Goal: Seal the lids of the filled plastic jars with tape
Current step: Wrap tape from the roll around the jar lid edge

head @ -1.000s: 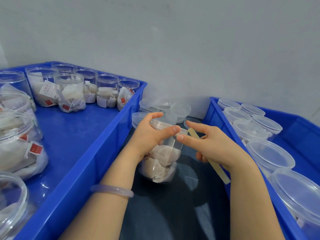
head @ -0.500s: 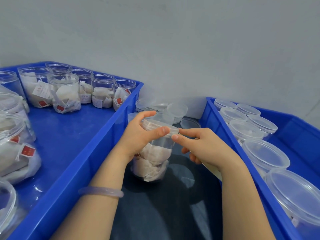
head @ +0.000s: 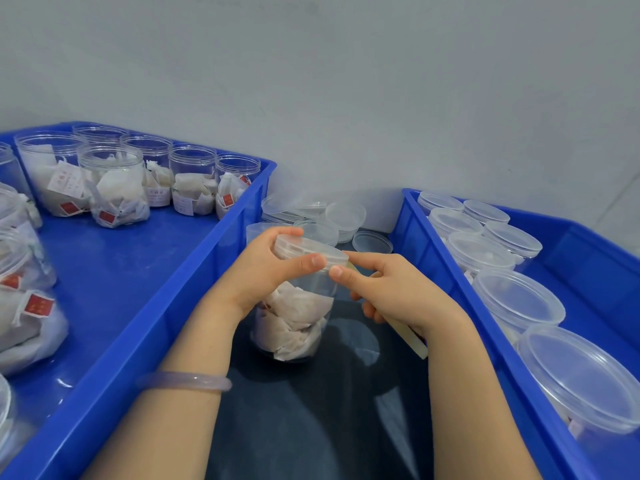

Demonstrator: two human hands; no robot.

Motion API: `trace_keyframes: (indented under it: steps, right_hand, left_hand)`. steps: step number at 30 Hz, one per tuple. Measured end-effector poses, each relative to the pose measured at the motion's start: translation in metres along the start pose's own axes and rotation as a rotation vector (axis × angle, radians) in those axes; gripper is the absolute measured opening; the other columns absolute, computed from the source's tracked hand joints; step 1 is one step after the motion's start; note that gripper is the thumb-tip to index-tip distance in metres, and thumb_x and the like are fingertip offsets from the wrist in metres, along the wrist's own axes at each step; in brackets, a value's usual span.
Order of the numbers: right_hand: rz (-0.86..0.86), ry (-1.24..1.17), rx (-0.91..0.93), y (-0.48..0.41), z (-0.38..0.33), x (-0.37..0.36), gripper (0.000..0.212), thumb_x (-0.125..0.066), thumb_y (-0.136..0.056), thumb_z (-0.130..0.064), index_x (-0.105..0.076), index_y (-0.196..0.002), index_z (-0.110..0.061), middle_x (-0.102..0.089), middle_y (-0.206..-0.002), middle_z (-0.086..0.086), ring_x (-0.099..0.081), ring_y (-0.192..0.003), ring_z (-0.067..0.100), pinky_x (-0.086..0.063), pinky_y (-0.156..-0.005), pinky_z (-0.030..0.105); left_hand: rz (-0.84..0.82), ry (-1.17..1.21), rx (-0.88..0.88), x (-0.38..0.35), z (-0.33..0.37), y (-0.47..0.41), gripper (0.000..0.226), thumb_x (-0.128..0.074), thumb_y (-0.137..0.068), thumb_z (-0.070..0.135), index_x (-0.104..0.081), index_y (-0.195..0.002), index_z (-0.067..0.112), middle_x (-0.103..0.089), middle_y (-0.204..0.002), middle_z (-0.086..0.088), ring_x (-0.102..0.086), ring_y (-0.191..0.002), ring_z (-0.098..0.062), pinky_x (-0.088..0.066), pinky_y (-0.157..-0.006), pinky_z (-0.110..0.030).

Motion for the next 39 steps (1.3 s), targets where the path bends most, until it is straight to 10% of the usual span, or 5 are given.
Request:
trace_keyframes:
  steps: [8, 17, 39]
  right_hand:
    - [0.062, 0.029, -0.057, -0.004, 0.002, 0.0, 0.009, -0.054, -0.07, -0.072, -0.059, -0.073, -0.065, -0.062, -0.065, -0.014, -0.055, -0.05, 0.005, -0.047, -0.047, 0.016]
    - [0.065, 0.042, -0.118, -0.005, 0.0, -0.005, 0.068, -0.049, -0.072, -0.074, -0.052, -0.132, -0.041, -0.059, -0.096, -0.008, -0.055, -0.048, 0.003, -0.043, -0.051, 0.018]
    - [0.088, -0.06, -0.077, -0.001, 0.006, 0.005, 0.053, -0.064, -0.069, -0.06, -0.061, -0.119, -0.042, -0.068, -0.079, -0.007, -0.053, -0.048, 0.001, -0.046, -0.05, 0.015]
  left_hand:
    - [0.088, -0.271, 0.001, -0.008, 0.014, 0.0, 0.12, -0.067, -0.026, 0.075, -0.042, -0.135, 0.031, -0.047, -0.115, 0.018, -0.048, -0.098, 0.001, -0.036, -0.065, -0.012]
    - [0.149, -0.193, 0.035, -0.01, 0.009, -0.002, 0.1, -0.067, -0.024, 0.072, -0.049, -0.113, 0.032, -0.054, -0.103, 0.018, -0.054, -0.093, -0.001, -0.04, -0.064, -0.018]
    - [0.079, -0.024, 0.007, -0.004, 0.006, -0.001, 0.082, -0.089, -0.032, 0.056, -0.059, -0.105, 0.037, -0.065, -0.108, 0.006, -0.063, -0.099, -0.01, -0.049, -0.075, -0.021]
Point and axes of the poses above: each hand's wrist, its own y-axis away from the middle knuckle, its own x-axis out of the back of the hand, z = x × y, the point moved 1 cm from there along -y, towards the middle knuckle
